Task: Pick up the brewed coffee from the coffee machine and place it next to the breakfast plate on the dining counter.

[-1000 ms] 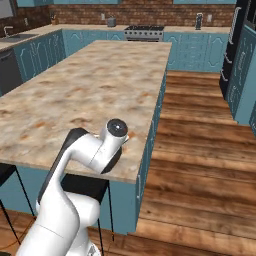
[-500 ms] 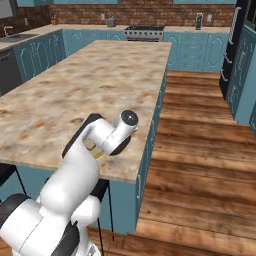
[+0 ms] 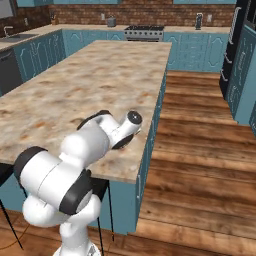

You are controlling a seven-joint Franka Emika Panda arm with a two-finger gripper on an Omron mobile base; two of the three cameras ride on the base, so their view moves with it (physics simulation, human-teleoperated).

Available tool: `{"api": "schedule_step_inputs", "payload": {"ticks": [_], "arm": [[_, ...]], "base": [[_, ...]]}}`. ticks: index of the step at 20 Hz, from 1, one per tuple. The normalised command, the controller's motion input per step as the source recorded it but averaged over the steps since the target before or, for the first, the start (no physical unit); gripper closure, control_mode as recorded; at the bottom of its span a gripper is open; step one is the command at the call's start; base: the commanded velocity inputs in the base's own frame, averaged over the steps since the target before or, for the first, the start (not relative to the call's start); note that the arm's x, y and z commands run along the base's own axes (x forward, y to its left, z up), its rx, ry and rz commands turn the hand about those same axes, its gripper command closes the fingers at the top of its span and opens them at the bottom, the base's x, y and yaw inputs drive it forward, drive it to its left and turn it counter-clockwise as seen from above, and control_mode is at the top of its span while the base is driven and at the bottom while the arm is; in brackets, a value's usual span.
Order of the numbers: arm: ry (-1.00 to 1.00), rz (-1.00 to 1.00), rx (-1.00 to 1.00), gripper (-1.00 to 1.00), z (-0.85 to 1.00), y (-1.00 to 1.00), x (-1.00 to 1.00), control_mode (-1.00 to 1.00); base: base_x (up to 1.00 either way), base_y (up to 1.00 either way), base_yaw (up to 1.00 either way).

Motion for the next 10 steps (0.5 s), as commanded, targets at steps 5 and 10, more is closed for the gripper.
{"api": "schedule_step_inputs", "payload": {"ticks": [5,10], "arm": [[0.00,0.00,0.00,1.00,-0.63,0.00,0.31,-1.00],[0.00,0.00,0.00,1.00,-0.51,0.00,0.32,-1.00]], "base": [[0.00,0.00,0.00],[0.00,0.00,0.00]]}}
